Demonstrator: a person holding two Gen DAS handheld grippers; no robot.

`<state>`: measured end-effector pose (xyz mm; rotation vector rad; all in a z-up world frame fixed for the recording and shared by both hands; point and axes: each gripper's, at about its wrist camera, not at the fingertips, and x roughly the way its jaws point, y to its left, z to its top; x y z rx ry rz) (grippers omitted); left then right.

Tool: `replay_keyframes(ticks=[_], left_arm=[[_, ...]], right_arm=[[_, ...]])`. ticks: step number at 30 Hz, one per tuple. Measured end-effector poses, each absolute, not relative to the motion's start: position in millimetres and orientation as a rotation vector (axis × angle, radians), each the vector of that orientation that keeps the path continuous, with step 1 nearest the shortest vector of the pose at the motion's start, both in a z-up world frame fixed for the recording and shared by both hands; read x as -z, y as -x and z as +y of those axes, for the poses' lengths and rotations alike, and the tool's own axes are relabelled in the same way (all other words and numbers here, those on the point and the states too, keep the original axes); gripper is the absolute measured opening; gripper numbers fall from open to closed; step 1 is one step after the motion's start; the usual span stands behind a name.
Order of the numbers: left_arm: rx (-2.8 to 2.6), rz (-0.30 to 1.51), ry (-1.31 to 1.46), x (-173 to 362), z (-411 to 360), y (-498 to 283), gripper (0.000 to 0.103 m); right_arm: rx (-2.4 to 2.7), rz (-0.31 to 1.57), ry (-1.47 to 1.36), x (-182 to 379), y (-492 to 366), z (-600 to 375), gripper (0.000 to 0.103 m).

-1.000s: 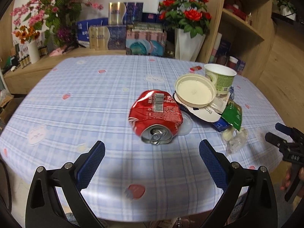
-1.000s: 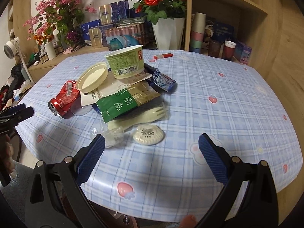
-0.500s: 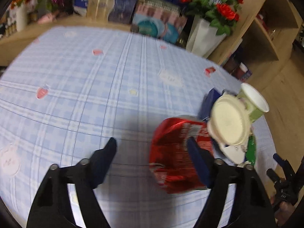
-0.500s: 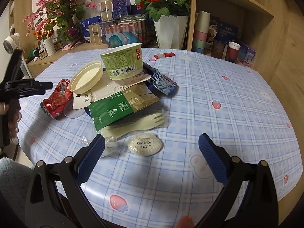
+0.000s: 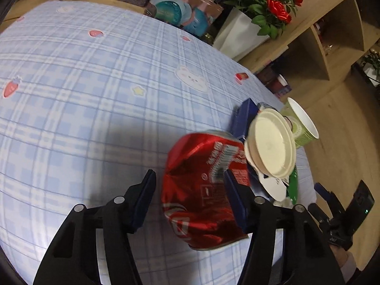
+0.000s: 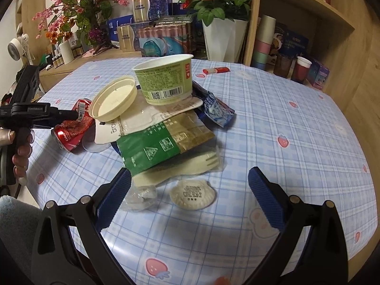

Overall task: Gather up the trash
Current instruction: 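Grasp the green paper cup with the right tool while the left tool lifts the can, then drop the cup into the bin with the right tool while the left tool carries the can over it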

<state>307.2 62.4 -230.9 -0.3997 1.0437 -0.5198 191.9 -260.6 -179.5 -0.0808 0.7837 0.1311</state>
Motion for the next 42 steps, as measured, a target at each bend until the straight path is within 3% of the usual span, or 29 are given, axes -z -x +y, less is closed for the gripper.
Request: replay_keyframes(ticks=[3, 6, 11, 13, 17, 34, 37, 42], left_arm=[[0.532, 1.036, 0.384, 231, 60, -304, 0.057], [0.55, 1.057, 0.434, 235, 62, -306, 0.043], [0.569, 1.114, 0.59, 242, 73, -305, 0.033], [0.569, 1.077, 0.591, 235, 78, -298, 0.021], [0.526, 0.962, 0.559, 208, 91, -282, 0.008], [0.363, 0.768, 0.4, 155, 116, -250, 0.006], [0.357, 0.754, 0.383, 149, 117, -245, 0.006], [0.356, 0.716, 0.346, 131, 115, -232, 0.006]], right_arm=[[-0.139, 0.778, 0.104, 176, -196, -257, 0.097], [-0.148, 0.768, 0.124, 171, -202, -252, 0.097], [-0.173, 0.734, 0.172, 158, -213, -246, 0.097], [-0.174, 0.715, 0.197, 152, -220, -244, 0.097], [-0.17, 0.65, 0.224, 137, -240, -237, 0.097], [-0.168, 0.746, 0.179, 150, -327, -202, 0.097], [-0.177, 0.765, 0.148, 148, -328, -206, 0.085], [-0.172, 0.718, 0.097, 128, -309, -219, 0.084]])
